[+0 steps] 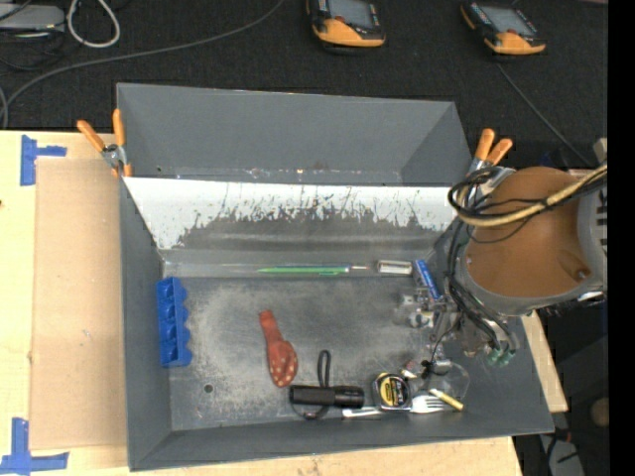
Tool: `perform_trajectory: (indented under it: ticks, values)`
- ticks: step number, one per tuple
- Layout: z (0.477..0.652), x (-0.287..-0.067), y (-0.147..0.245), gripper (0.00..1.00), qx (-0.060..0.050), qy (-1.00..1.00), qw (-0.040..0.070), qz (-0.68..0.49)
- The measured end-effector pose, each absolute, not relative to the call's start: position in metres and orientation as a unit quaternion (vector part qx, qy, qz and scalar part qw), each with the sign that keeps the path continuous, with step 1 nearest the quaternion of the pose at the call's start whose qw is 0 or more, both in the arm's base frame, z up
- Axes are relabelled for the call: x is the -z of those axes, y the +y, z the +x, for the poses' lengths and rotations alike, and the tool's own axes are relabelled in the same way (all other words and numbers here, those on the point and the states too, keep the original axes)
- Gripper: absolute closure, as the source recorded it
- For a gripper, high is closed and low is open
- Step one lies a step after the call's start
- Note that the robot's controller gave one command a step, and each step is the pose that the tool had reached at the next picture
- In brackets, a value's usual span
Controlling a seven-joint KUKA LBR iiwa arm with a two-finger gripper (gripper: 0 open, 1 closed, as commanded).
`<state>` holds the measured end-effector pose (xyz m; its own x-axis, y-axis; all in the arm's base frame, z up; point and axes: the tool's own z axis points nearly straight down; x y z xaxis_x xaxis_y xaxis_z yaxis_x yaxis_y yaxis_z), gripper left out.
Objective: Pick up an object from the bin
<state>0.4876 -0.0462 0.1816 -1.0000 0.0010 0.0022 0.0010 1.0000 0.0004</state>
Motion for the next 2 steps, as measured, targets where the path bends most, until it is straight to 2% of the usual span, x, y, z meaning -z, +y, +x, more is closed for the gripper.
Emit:
perform_trajectory:
  ticks: [1,2]
  values:
    - [0.480,-0.104,-0.088,0.00,0.000,-0.999,0.001,0.047]
    - [0.497,-0.125,-0.125,0.00,0.001,-0.999,-0.001,-0.044]
